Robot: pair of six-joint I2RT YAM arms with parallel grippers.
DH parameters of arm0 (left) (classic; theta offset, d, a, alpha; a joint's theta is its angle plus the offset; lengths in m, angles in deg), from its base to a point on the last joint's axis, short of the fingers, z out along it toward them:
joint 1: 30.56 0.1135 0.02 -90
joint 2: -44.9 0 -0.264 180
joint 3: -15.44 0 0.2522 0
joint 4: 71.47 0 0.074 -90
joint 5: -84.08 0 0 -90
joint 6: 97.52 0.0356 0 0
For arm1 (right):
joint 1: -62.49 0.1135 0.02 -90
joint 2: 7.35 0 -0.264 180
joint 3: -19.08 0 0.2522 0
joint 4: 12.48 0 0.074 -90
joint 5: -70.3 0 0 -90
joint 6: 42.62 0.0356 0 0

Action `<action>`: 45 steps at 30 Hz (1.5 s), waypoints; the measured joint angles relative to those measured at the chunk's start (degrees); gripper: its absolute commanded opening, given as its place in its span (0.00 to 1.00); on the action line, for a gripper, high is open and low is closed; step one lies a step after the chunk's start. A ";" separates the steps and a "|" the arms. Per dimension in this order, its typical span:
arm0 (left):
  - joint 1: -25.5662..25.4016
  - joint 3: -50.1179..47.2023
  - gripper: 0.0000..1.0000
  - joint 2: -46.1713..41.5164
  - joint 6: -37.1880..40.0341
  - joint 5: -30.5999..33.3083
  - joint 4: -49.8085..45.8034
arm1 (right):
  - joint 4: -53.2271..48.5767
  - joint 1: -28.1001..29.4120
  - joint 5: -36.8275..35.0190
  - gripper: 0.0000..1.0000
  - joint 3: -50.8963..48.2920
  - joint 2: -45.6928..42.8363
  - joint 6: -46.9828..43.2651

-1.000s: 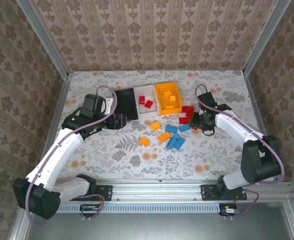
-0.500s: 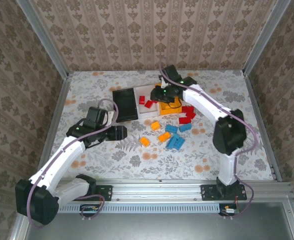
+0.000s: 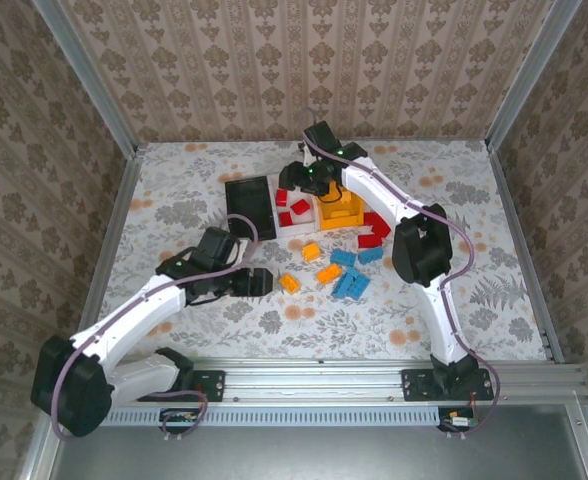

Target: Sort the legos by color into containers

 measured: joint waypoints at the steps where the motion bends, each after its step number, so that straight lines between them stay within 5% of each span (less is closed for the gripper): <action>1: -0.98 0.39 0.85 1.62 -0.17 0.42 0.17 | 0.63 -0.07 -0.02 0.64 -3.19 -2.32 -0.26; 9: -5.09 7.32 0.88 13.92 1.33 2.71 1.55 | 5.18 -1.42 -0.55 0.65 -32.87 -27.63 -0.76; 22: -7.30 18.53 0.92 32.15 20.11 1.75 0.26 | 8.31 -2.97 -3.93 0.69 -66.25 -56.39 0.61; 34: -9.31 23.17 0.89 39.21 25.29 3.43 -1.55 | 9.84 -3.87 -5.22 0.69 -71.71 -62.03 2.75; 45: -10.08 24.06 0.62 40.09 26.93 7.32 -2.97 | 12.24 -3.87 -5.55 0.69 -71.80 -61.59 3.80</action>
